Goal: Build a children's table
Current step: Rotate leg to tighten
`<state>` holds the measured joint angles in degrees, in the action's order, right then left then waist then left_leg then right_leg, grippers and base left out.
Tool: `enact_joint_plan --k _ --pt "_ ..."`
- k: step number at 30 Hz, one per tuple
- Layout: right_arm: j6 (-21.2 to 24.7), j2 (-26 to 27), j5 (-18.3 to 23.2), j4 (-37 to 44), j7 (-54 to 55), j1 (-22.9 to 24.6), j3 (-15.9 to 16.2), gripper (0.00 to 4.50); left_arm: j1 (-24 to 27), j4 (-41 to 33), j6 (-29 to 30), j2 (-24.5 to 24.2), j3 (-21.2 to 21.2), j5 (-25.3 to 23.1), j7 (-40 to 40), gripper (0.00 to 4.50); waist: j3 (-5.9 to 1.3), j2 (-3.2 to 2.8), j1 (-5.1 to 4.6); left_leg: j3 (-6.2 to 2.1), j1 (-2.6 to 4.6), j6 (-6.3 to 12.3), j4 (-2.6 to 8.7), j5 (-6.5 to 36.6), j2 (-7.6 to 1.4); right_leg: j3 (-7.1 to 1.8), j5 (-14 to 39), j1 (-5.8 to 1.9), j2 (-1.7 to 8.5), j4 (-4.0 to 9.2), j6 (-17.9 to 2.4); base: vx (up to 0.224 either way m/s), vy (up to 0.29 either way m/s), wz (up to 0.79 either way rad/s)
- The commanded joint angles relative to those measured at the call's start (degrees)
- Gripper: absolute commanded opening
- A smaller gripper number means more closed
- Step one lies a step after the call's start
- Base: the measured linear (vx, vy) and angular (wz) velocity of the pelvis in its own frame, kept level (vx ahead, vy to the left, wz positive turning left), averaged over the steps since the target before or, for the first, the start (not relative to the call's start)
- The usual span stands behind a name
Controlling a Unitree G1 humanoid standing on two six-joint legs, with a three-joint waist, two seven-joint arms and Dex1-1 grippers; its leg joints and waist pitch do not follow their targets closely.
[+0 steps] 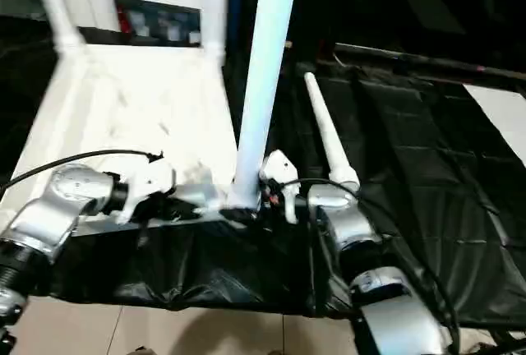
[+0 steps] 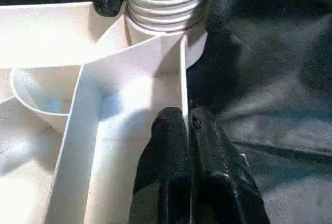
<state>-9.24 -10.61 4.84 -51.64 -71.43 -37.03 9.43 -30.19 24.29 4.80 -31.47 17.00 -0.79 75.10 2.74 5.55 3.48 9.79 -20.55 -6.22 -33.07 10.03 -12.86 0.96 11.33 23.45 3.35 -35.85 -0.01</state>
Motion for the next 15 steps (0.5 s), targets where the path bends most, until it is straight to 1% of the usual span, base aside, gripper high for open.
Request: enact_joint_plan --k 1,2,3,5,7,11,12,14,15 --pt "0.27 -0.12 0.13 1.40 -3.47 -0.68 1.48 3.28 -0.60 0.67 -0.98 0.08 2.49 -0.25 2.02 0.00 -3.24 -1.24 -0.16 0.67 0.64 1.17 3.81 12.51 -0.46 -1.48 5.75 -2.45 3.02 3.67 -13.98 0.000 0.000 0.00" --pt "0.52 -0.18 0.13 1.44 -4.05 -0.75 1.62 3.28 -0.72 1.06 -1.27 -0.12 2.56 -0.32 2.24 0.00 -3.25 -1.22 -0.13 0.71 0.60 1.19 3.78 12.52 -0.44 -1.46 5.58 -2.48 2.98 3.61 -14.05 0.000 0.000 0.00" --pt "0.63 -0.16 0.11 1.45 -4.30 -0.74 1.72 3.01 -0.85 1.41 -1.58 -0.29 2.69 -0.45 2.47 0.00 -3.25 -1.21 -0.05 0.70 0.56 1.10 3.81 12.51 -0.45 -1.43 5.67 -2.53 2.99 3.57 -14.01 0.000 0.000 0.00" --pt "0.81 -0.02 0.16 1.40 -4.57 -0.68 1.72 2.96 -1.04 1.91 -1.94 -0.35 2.72 -0.54 2.72 0.00 -3.25 -1.25 0.00 0.72 0.67 0.93 3.81 12.55 -0.51 -1.43 5.84 -2.46 3.03 3.59 -14.02 0.000 0.000 0.00" --pt "1.22 0.16 0.38 1.43 -4.73 -0.46 1.67 2.81 -1.13 2.19 -2.06 -0.27 2.62 -0.50 2.91 0.00 -3.26 -1.27 0.05 0.73 0.63 0.74 3.79 12.59 -0.47 -1.46 5.89 -2.51 3.04 3.58 -14.04 0.000 0.000 0.00" --pt "2.68 0.96 0.26 1.70 -1.27 0.67 1.11 2.75 -1.16 2.65 -1.39 0.86 1.94 -0.48 1.20 0.00 -3.22 -1.26 0.07 0.72 0.66 0.55 3.83 12.71 -0.45 -1.47 6.37 -2.44 3.05 3.63 -13.85 0.000 0.000 0.00" --pt "3.22 1.73 0.31 1.58 1.60 1.00 0.35 2.75 -1.29 2.68 -0.33 1.64 1.69 -0.94 -0.79 0.00 -3.18 -1.29 0.10 0.68 0.66 0.44 3.88 12.88 -0.47 -1.48 6.72 -2.46 3.07 3.68 -13.74 0.000 0.000 0.00" --pt "3.42 2.73 0.13 1.15 5.52 1.21 -0.57 2.74 -1.63 3.00 1.01 2.66 1.32 -1.59 -3.48 0.00 -3.03 -1.25 -0.04 0.64 0.68 -0.14 4.01 13.96 -0.44 -1.54 8.33 -2.34 3.08 3.84 -13.39 0.000 0.000 0.00" --pt "2.93 4.67 -0.82 -0.19 13.98 1.26 -1.97 2.74 -2.42 3.81 3.16 4.93 0.58 -2.62 -8.84 0.00 -2.65 -1.19 -0.28 0.55 0.83 -1.31 4.26 16.76 -0.44 -1.60 13.80 -1.95 3.14 4.33 -12.13 0.000 0.000 0.00"
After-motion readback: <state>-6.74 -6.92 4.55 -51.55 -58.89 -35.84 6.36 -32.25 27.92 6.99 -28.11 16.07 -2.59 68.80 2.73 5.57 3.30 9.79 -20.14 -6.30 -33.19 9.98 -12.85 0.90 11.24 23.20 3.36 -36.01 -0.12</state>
